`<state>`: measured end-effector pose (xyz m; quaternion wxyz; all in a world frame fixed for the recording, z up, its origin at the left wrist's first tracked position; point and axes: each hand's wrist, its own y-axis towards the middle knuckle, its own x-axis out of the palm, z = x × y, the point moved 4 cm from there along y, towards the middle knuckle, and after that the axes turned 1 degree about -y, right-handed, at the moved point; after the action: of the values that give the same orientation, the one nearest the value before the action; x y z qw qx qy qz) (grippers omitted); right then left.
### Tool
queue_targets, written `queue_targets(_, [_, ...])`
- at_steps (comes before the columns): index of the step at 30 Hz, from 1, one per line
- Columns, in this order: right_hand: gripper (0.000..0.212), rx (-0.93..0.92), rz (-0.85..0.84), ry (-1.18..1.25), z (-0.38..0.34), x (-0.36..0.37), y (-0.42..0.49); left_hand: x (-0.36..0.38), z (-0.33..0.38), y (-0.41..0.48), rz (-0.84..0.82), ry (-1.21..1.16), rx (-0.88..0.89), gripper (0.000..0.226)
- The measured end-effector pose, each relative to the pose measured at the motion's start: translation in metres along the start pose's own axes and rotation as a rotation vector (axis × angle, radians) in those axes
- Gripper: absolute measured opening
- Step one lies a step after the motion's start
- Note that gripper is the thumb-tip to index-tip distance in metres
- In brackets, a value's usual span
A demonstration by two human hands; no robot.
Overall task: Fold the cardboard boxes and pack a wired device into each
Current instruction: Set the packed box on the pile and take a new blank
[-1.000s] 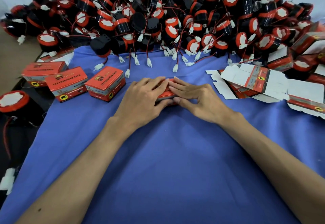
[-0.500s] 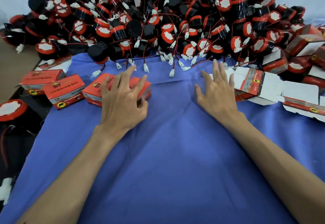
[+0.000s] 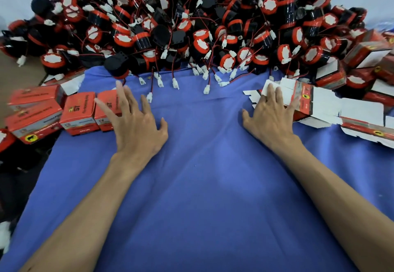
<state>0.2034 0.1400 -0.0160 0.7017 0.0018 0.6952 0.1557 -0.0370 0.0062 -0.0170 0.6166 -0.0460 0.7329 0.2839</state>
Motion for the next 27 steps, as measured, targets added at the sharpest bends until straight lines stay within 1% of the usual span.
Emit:
queue_targets(2, [0.071,-0.04,0.097,0.026,-0.006,-0.009,-0.003,-0.011,0.008,-0.001,0.195,-0.253,0.151,0.06])
queue_targets(3, [0.068,-0.084,0.173,0.061,-0.009,-0.015,-0.006,-0.015,0.014,-0.004,0.28,-0.404,0.228,0.055])
queue_targets(4, [0.063,-0.163,0.273,0.129,-0.013,-0.022,-0.01,-0.017,0.019,-0.008,0.309,-0.568,0.275,0.049])
queue_targets(5, [0.057,-0.278,0.384,0.225,-0.018,-0.031,-0.015,-0.016,0.025,-0.011,0.251,-0.76,0.293,0.045])
queue_targets(7, [0.047,-0.567,0.559,0.444,-0.03,-0.048,-0.029,-0.012,0.035,-0.014,-0.03,-1.162,0.262,0.036])
queue_targets(8, [0.044,-0.718,0.584,0.521,-0.037,-0.054,-0.037,-0.009,0.038,-0.015,-0.174,-1.34,0.222,0.032])
queue_targets(9, [0.042,-0.866,0.562,0.559,-0.045,-0.057,-0.046,-0.007,0.039,-0.013,-0.258,-1.489,0.163,0.03])
queue_targets(10, [0.042,-1.003,0.505,0.566,-0.055,-0.058,-0.055,-0.005,0.037,-0.01,-0.295,-1.601,0.099,0.032])
queue_targets(11, [0.045,-1.117,0.429,0.56,-0.064,-0.055,-0.063,-0.003,0.033,-0.007,-0.295,-1.666,0.043,0.034])
queue_targets(12, [0.047,-1.192,0.342,0.56,-0.072,-0.051,-0.07,-0.003,0.031,-0.006,-0.278,-1.695,0.005,0.033])
queue_targets(13, [0.046,-1.226,0.256,0.585,-0.076,-0.047,-0.074,-0.003,0.029,-0.004,-0.234,-1.669,-0.014,0.024])
queue_targets(14, [0.042,-1.221,0.172,0.634,-0.078,-0.044,-0.077,-0.002,0.027,-0.004,-0.198,-1.626,-0.011,0.014])
queue_targets(15, [0.035,-1.191,0.103,0.711,-0.077,-0.042,-0.077,-0.002,0.026,-0.003,-0.163,-1.581,-0.004,0.018])
queue_targets(16, [0.028,-1.145,0.081,0.789,-0.074,-0.041,-0.076,-0.002,0.025,-0.003,-0.135,-1.554,0.004,0.026])
queue_targets(17, [0.022,-1.076,0.121,0.857,-0.071,-0.041,-0.074,-0.002,0.024,-0.002,-0.103,-1.551,0.008,0.031])
queue_targets(18, [0.021,-0.985,0.236,0.885,-0.066,-0.043,-0.07,-0.004,0.023,-0.001,-0.076,-1.558,0.006,0.033])
queue_targets(20, [0.027,-0.72,0.532,0.858,-0.054,-0.045,-0.056,-0.006,0.021,-0.002,-0.024,-1.571,-0.001,0.033])
queue_targets(21, [0.033,-0.558,0.606,0.861,-0.048,-0.046,-0.049,-0.006,0.019,-0.001,0.005,-1.573,-0.016,0.032])
queue_targets(22, [0.042,-0.396,0.595,0.918,-0.042,-0.044,-0.041,-0.006,0.016,-0.001,0.04,-1.57,-0.033,0.031])
queue_targets(23, [0.05,-0.26,0.471,1.047,-0.038,-0.041,-0.035,-0.006,0.014,-0.001,0.072,-1.567,-0.049,0.029])
queue_targets(24, [0.054,-0.15,0.283,1.236,-0.037,-0.033,-0.03,-0.006,0.012,-0.001,0.086,-1.581,-0.062,0.029])
queue_targets(25, [0.049,-0.08,0.083,1.433,-0.04,-0.026,-0.029,-0.006,0.012,-0.001,0.08,-1.605,-0.071,0.028])
queue_targets(26, [0.037,-0.041,-0.09,1.597,-0.043,-0.019,-0.028,-0.006,0.013,0.0,0.055,-1.633,-0.074,0.027])
queue_targets(27, [0.028,-0.001,-0.191,1.689,-0.046,-0.014,-0.028,-0.005,0.016,0.0,0.026,-1.634,-0.072,0.027])
